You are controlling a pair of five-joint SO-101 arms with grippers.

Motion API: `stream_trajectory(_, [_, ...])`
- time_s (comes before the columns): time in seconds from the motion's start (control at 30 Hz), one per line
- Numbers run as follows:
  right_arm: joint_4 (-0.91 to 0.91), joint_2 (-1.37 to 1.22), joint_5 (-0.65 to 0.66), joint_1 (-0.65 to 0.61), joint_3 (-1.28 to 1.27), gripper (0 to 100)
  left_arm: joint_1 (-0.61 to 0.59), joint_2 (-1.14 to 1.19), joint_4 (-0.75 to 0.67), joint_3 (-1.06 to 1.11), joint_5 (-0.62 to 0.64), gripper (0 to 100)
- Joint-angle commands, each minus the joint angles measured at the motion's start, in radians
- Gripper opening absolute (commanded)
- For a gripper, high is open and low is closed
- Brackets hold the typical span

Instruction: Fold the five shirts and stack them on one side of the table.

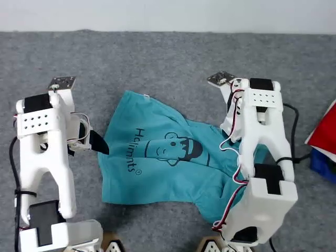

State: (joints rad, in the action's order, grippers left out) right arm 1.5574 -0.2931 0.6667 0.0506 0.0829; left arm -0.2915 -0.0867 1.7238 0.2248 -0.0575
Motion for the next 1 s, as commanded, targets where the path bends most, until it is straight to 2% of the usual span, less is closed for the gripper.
stream_trajectory(0.0, [0.099,0.018,0.014,-0.024,0.115,13.2,0.003,-0.049,0.031,-0.002,0.012,33])
stream_trajectory(0.2, [0.213,0.018,0.028,-0.05,0.307,22.7,0.003,-0.049,0.031,-0.002,0.012,33])
stream_trajectory(0.53, [0.229,0.007,0.021,-0.064,0.258,22.7,0.003,-0.049,0.031,-0.002,0.012,33])
stream_trajectory(0.7, [0.147,0.007,0.02,-0.111,0.126,22.7,0.003,-0.049,0.031,-0.002,0.012,33])
stream_trajectory(0.87, [0.008,0.007,0.023,-0.107,0.0,22.5,0.0,-0.049,0.031,-0.004,0.012,33])
stream_trajectory(0.97, [-0.101,0.005,0.028,-0.105,-0.091,15.4,-0.002,-0.049,0.031,-0.004,0.012,33])
